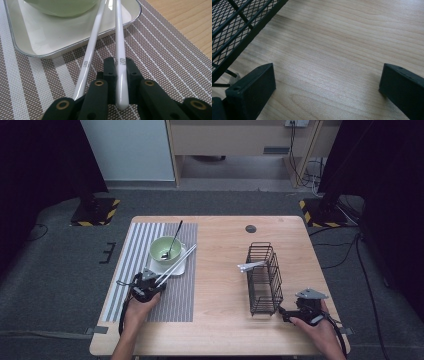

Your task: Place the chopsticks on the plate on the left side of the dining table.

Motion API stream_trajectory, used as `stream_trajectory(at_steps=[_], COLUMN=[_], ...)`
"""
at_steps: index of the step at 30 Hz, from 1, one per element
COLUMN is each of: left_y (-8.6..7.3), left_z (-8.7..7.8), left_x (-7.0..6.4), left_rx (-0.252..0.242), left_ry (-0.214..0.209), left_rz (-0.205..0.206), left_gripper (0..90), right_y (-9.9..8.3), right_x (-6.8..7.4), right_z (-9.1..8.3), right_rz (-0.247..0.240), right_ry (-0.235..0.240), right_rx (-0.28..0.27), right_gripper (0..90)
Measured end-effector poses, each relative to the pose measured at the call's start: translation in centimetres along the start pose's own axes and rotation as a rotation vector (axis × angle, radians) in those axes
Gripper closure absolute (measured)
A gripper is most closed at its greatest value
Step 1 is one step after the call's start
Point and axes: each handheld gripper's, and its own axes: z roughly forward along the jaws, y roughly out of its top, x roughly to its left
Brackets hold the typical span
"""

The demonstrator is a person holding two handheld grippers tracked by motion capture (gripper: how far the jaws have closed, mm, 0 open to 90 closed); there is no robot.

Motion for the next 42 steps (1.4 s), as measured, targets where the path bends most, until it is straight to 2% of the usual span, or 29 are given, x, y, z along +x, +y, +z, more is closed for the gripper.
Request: stream_trajectory(at_steps=[13,42], left_y=[0.18,0.33], left_z=[0.27,0.31], left_x=[-0.35,-0.41], left_rx=[0.015,0.024], left_ry=[0.015,0.031], left_rz=[0.018,0.023], left_gripper=[81.2,81.8], right_y=[0.00,-0.01], right_x=[0.01,0.01], right_z=[0.00,0.00], right_rz=[0.002,0.001], right_ry=[0.000,0.000], right_rx=[0.000,0.000], right_gripper=[0.5,0.5])
